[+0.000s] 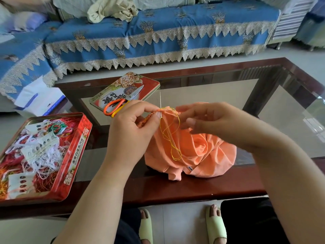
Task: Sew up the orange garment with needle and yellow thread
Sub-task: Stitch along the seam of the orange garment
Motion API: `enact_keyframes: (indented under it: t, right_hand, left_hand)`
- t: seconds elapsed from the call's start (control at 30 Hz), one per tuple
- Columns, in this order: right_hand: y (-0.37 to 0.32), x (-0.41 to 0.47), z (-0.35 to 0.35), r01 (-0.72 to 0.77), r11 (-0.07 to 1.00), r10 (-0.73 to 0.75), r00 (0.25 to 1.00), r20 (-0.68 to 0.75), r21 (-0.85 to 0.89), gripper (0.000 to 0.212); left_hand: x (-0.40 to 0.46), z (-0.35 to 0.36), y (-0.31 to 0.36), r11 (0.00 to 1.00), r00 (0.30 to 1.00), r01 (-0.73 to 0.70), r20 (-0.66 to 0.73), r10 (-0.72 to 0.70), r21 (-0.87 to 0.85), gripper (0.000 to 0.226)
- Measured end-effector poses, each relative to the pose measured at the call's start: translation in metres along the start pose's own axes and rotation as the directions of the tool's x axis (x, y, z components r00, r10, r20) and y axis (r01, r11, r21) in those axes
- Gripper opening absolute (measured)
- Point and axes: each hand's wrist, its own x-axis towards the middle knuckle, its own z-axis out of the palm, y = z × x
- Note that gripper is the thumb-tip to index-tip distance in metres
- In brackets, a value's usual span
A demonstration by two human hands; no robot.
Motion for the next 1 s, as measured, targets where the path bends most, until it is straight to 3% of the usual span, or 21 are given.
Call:
enact_keyframes:
  t: [0.1,0.17,0.27,0.43,0.53,0.6,0.63,0.7,0.73,0.77,0.8,0.83,0.87,0.9,0.97,1.0]
  right_hand:
    - [0.006,-0.004,-0.02,-0.007,0.98,0.007,1.0,0.0,0.199,0.022]
    - [0.01,-0.001,-0.023,-0.01,0.989,0.033,0.987,-0.158,0.145,0.016]
    - [0.011,0.007,-0.009,-0.024,1.0,0.024,0.933,-0.358,0.003,0.028]
    - [-0.004,0.012,0.027,0.085,0.996,-0.071,0.96,-0.27,0.04,0.03]
    - [-0.005,0.014,0.031,0.168,0.982,-0.133,0.937,-0.323,0.083,0.022]
    - [-0.002,0.016,0.029,0.198,0.956,-0.108,0.924,-0.367,0.216,0.024]
    - [-0.002,0.018,0.026,0.211,0.904,-0.063,0.925,-0.374,0.371,0.028]
    - [-0.002,0.021,0.016,0.224,0.644,0.028,0.949,-0.315,0.731,0.033]
    - [-0.001,0.021,0.01,0.212,0.518,0.058,0.958,-0.282,0.828,0.034]
    - [0.0,0.021,0.003,0.189,0.482,0.072,0.964,-0.254,0.855,0.032]
    - [0.003,0.021,-0.003,0.156,0.562,0.079,0.968,-0.24,0.812,0.031]
    - [0.005,0.019,-0.008,0.114,0.723,0.072,0.968,-0.239,0.682,0.029]
    - [0.007,0.017,-0.011,0.054,0.884,0.059,0.972,-0.226,0.465,0.028]
    - [0.009,0.016,-0.013,-0.029,0.969,0.075,0.981,-0.181,0.244,0.029]
    - [0.011,0.012,-0.016,-0.181,0.983,0.181,0.983,-0.019,0.01,0.03]
    - [0.011,0.009,-0.016,-0.208,0.978,0.206,0.975,0.078,0.023,0.029]
  left_hand:
    - [0.001,-0.001,-0.003,0.998,0.999,0.041,-0.016,-0.042,-0.05,0.008]
    - [0.001,-0.001,-0.002,0.996,0.999,0.045,-0.008,-0.046,-0.072,0.008]
    - [0.001,0.0,0.003,0.997,0.999,-0.003,0.047,0.007,-0.079,0.008]
    - [-0.002,0.003,0.009,0.994,0.974,-0.076,0.209,0.091,-0.075,0.01]
    - [-0.003,0.003,0.012,0.995,0.955,0.006,0.294,0.024,-0.1,0.012]
    - [-0.003,0.002,0.013,0.987,0.926,0.111,0.373,-0.061,-0.113,0.011]
    - [-0.003,0.002,0.014,0.977,0.9,0.174,0.423,-0.107,-0.124,0.009]
    - [-0.002,0.001,0.013,0.937,0.829,0.308,0.529,-0.18,-0.163,0.012]
    - [-0.003,0.001,0.011,0.913,0.793,0.366,0.574,-0.203,-0.182,0.016]
    - [-0.002,0.002,0.01,0.895,0.765,0.402,0.609,-0.212,-0.194,0.017]
    - [-0.002,0.001,0.009,0.88,0.746,0.427,0.632,-0.212,-0.209,0.017]
    - [-0.002,0.001,0.009,0.871,0.735,0.439,0.646,-0.205,-0.223,0.016]
    - [-0.001,0.0,0.01,0.863,0.729,0.447,0.655,-0.199,-0.236,0.016]
    - [-0.001,0.0,0.01,0.863,0.727,0.445,0.66,-0.191,-0.24,0.015]
    - [-0.001,-0.001,0.009,0.871,0.726,0.437,0.66,-0.195,-0.223,0.015]
    - [-0.001,-0.001,0.008,0.873,0.722,0.441,0.66,-0.206,-0.21,0.014]
